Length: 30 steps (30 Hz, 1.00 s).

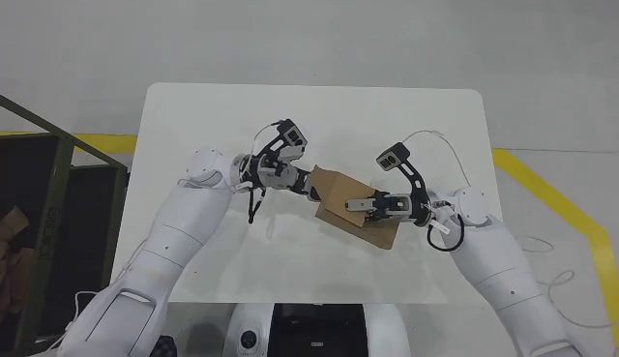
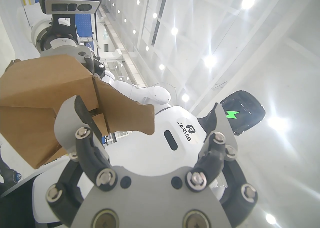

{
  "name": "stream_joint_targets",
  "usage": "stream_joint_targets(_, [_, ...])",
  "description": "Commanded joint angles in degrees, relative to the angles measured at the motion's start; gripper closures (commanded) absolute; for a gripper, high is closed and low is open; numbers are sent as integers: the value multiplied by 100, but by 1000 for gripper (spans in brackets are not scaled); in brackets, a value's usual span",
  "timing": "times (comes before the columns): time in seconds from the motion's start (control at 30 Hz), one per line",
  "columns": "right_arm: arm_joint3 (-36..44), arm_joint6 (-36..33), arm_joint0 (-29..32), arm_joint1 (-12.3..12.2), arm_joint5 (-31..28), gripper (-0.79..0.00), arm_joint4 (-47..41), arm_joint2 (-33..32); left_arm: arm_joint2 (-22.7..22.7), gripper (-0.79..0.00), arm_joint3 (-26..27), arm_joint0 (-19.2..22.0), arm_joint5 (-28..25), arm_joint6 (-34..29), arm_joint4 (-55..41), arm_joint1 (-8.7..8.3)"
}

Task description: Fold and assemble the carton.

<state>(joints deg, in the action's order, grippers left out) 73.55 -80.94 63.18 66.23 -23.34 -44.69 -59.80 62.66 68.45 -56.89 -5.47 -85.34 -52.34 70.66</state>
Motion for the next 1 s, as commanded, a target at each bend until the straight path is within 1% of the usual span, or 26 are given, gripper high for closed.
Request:
stream_joint_targets(0.0, [0, -3, 8, 0, 2, 0, 3, -8, -16, -785, -5, 8, 2, 2, 4, 5])
stream_joint_targets(0.33, [8, -23, 48, -9, 23, 0, -10, -74, 5, -785, -72, 44, -88, 52, 64, 10])
stream_joint_targets(0.57, [15, -104, 67, -21, 104, 0, 31, -99, 250, -785, -60, 5, -452, 271, 244, -39])
stream_joint_targets(0.8, [-5, -381, 70, -51, 380, 0, -146, -189, 606, -785, 84, -40, -1027, 596, 1072, -161])
stream_joint_targets(0.97, [-114, -668, 12, -73, 668, 0, -294, -263, 792, -785, 72, 27, -1808, 645, 1679, -226])
